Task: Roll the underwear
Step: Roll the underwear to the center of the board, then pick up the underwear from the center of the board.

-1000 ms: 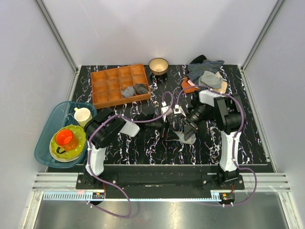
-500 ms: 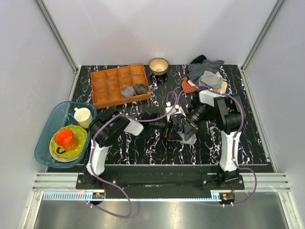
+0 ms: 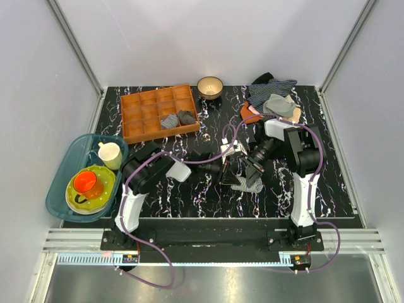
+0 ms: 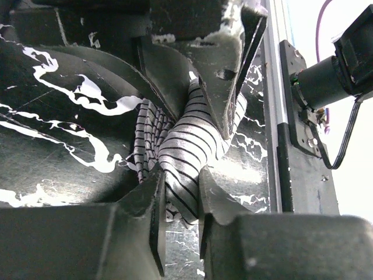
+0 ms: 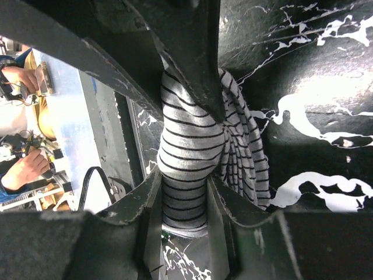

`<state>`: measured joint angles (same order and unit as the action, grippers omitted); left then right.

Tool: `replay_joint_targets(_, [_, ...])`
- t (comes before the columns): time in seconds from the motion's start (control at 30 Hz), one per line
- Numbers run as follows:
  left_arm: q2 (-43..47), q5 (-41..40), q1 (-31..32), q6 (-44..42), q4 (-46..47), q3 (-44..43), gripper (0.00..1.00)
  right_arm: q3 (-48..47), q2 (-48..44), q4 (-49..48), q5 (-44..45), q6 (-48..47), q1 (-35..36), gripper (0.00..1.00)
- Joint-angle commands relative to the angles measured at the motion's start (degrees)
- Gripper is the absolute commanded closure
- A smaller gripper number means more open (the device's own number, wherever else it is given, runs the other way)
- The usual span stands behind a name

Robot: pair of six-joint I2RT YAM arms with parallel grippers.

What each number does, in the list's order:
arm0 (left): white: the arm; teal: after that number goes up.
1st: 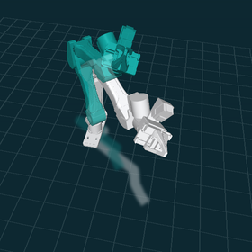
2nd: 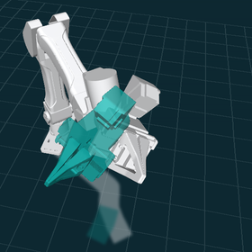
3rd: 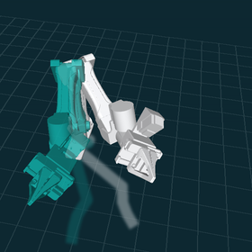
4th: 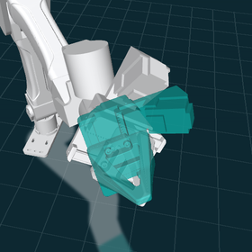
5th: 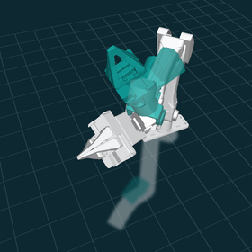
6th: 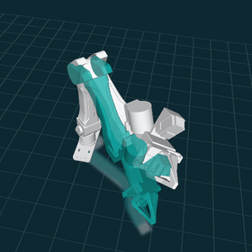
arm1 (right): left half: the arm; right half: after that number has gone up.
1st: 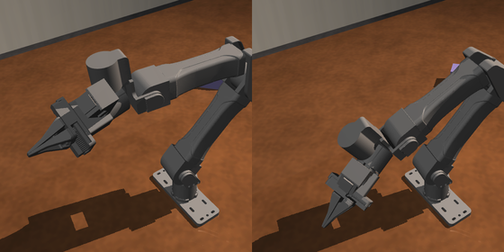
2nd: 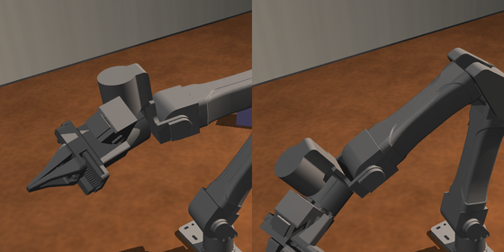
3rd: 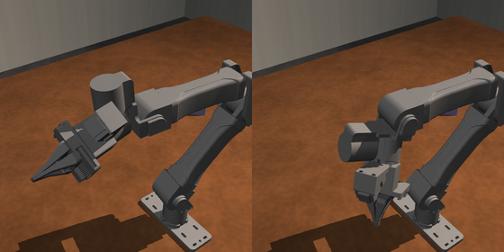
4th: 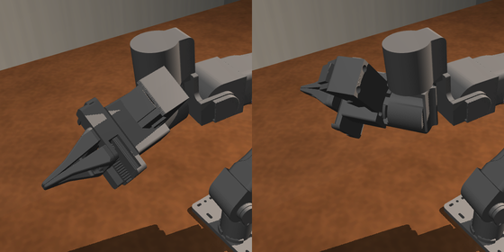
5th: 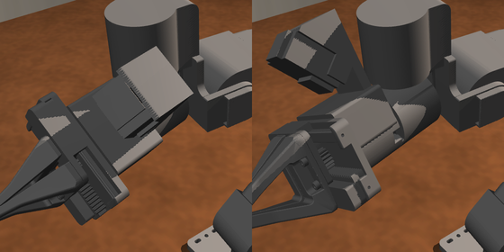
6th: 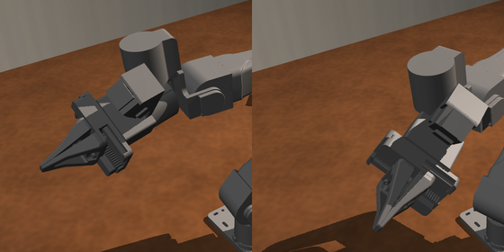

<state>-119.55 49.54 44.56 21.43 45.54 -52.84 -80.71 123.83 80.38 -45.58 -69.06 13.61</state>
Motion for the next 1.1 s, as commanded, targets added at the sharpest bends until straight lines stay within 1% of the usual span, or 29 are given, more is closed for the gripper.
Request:
replay_joint_targets(0.0, [-1.1, 1.3, 1.1, 3.0, 4.3, 2.1, 0.88, 1.0, -0.3, -2.9, 3.3, 0.0, 0.2, 0.73])
replay_joint_targets(0.03, [-1.0, 1.0, 1.1, 4.0, 4.8, 2.3, 0.90, 1.3, -0.5, -3.1, 3.2, 0.0, 0.3, 0.71])
replay_joint_targets(0.07, [-0.7, 0.9, 1.1, 4.5, 5.8, 2.4, 0.96, 1.4, -0.7, -3.3, 3.0, 0.1, 0.3, 0.71])
replay_joint_targets(0.1, [-0.2, 0.6, 1.2, 5.1, 6.2, 2.7, 0.98, 1.9, -1.3, -3.7, 2.6, 0.2, 0.3, 0.69])
replay_joint_targets(0.13, [0.2, 0.4, 1.1, 5.3, 6.4, 3.0, 1.00, 2.0, -1.7, -4.0, 2.5, 0.3, 0.3, 0.66])
replay_joint_targets(0.3, [3.5, -2.2, 1.1, 5.5, 7.8, 5.6, 1.00, 0.7, -6.0, -4.4, 2.0, 1.9, 0.2, 0.56])
replay_joint_targets(0.47, [8.0, -5.8, 1.1, 3.4, 7.6, 9.6, 1.00, -3.8, -9.9, -0.7, 0.8, 2.5, -0.8, 0.44])
replay_joint_targets(0.57, [10.1, -7.3, 0.9, 2.2, 6.8, 11.5, 1.00, -4.7, -11.6, -0.2, 0.9, 2.5, -1.1, 0.40])
replay_joint_targets(0.77, [15.1, -9.2, -0.5, 1.3, 7.5, 15.8, 1.00, -4.2, -15.2, -1.9, -0.7, 3.7, -2.3, 0.39])
replay_joint_targets(0.83, [17.1, -9.7, -1.8, 1.1, 7.5, 17.3, 1.00, -3.4, -17.1, -3.8, -1.3, 6.1, -2.6, 0.39])
replay_joint_targets(0.87, [19.6, -10.7, -2.3, 0.7, 7.3, 18.0, 1.00, -2.3, -19.3, -6.1, -1.5, 7.3, -2.8, 0.39])
replay_joint_targets(0.9, [20.8, -11.0, -2.9, 0.5, 6.8, 19.4, 1.00, -1.6, -20.6, -7.6, -1.6, 10.6, -3.4, 0.39])
replay_joint_targets(0.97, [24.9, -12.4, -4.7, -0.2, 5.0, 21.1, 1.00, 1.3, -24.4, -12.1, -2.3, 14.8, -3.9, 0.39])
replay_joint_targets(1.07, [30.7, -14.6, -7.6, -1.3, 1.1, 22.1, 1.00, 5.4, -28.6, -16.6, -4.2, 18.2, -4.2, 0.39])
